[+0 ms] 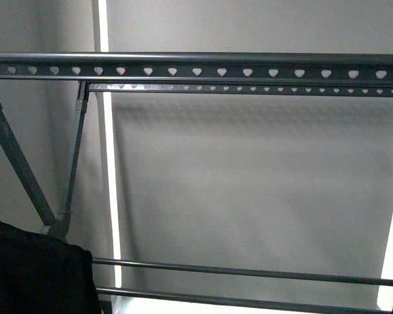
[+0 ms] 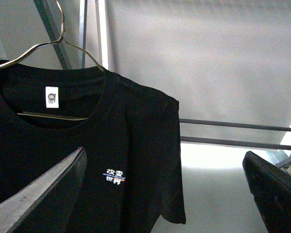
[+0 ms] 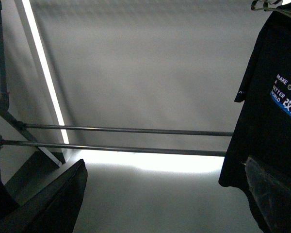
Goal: Hang clothes on hanger
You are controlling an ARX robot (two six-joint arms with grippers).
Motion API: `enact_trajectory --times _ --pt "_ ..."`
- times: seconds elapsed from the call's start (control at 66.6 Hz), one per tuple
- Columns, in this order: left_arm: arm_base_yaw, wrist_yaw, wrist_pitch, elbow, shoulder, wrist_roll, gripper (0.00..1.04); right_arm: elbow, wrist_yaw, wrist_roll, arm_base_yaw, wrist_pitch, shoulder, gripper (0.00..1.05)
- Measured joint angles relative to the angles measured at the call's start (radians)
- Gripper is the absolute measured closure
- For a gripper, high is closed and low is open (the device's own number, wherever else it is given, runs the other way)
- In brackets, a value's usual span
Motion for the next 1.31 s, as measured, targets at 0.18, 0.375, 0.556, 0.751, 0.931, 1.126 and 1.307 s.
enact_trajectory --times 0.18,0.375,0.556,0.751,0.931,1.126,1.307 --pt "0.0 0.0 0.0 0.0 0.0 0.0 0.07 0.0 0.0 0.0 0.0 0.0 0.0 0.07" --pt "0.005 0.057 0.038 0.001 0.024 0.013 0.07 0.0 0.0 0.0 0.0 0.0 0.0 0.07" --pt "-0.166 -0.372 0.366 0.186 0.533 -0.006 0.07 0.0 0.0 0.0 0.0 0.0 0.0 0.07" --pt "-0.233 -0.85 0.208 0.672 1.152 -0.26 0.07 0.0 0.0 0.0 0.0 0.0 0.0 0.07" --pt "-0.238 -1.056 -0.251 1.045 1.532 -0.711 0.07 0.0 0.0 0.0 0.0 0.0 0.0 0.07" --pt "-0.256 -1.093 -0.404 1.239 1.732 -0.929 0.07 0.0 0.0 0.0 0.0 0.0 0.0 0.07" --pt "-0.27 -1.078 -0.417 1.314 1.841 -0.989 0.07 0.0 0.0 0.0 0.0 0.0 0.0 0.07"
